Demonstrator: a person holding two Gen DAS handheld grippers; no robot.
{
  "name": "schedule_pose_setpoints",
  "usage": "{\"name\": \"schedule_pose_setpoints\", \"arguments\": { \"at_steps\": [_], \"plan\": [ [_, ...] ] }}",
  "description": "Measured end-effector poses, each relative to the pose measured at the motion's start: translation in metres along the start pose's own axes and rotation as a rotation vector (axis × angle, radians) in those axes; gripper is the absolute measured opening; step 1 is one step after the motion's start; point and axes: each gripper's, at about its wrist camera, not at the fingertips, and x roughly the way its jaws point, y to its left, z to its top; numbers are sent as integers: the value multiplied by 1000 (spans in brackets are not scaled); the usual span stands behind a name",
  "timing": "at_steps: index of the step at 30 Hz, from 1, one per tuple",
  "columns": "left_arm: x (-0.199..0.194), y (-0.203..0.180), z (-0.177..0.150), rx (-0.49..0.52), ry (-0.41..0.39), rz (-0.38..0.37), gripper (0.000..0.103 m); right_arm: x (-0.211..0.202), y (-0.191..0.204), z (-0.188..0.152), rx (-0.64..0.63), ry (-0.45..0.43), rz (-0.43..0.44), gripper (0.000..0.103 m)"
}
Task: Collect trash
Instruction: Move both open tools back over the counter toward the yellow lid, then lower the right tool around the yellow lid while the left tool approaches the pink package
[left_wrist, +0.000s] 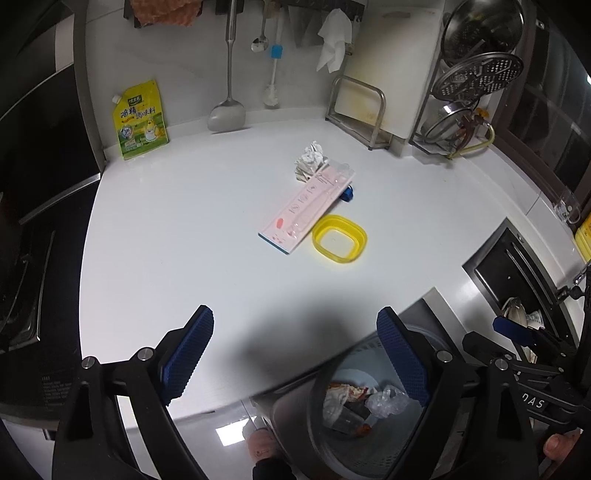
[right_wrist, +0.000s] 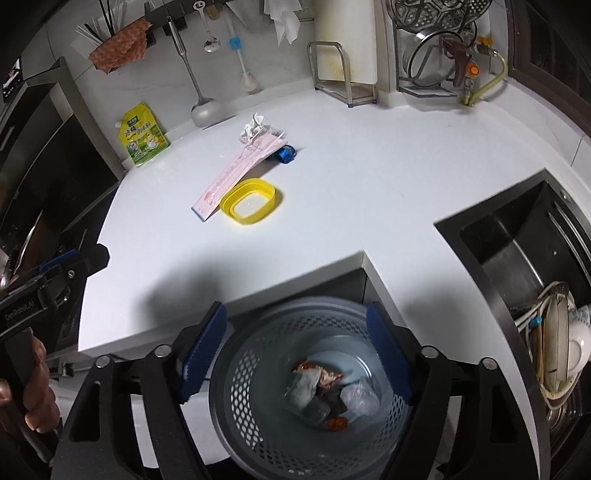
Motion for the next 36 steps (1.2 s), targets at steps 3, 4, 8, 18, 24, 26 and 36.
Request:
{"name": "schedule_pose_setpoints", "arguments": {
  "at_steps": [3, 4, 8, 18, 24, 26, 36],
  "plan": [
    [9, 8, 9, 9, 0, -2, 90, 10, 3, 8, 9, 5, -8, 75],
    [13, 10, 12, 15, 1, 1, 90, 14, 4, 11, 15, 4, -7, 75],
    [27, 17, 25, 30, 2, 1, 90, 25, 9, 23, 15, -4, -18, 75],
    [65, 42, 51, 25, 19, -2, 90, 70, 25, 55, -27, 20, -48, 75],
    [82, 52, 58, 32, 42, 5, 90, 98, 34, 73, -91, 31, -31, 75],
    [85, 53, 58, 36, 50, 7, 90, 107, 37, 78, -124, 35, -20, 75],
    [97, 61, 56, 50, 79, 6, 90, 143, 52, 98, -257, 67, 33, 75]
  ]
}}
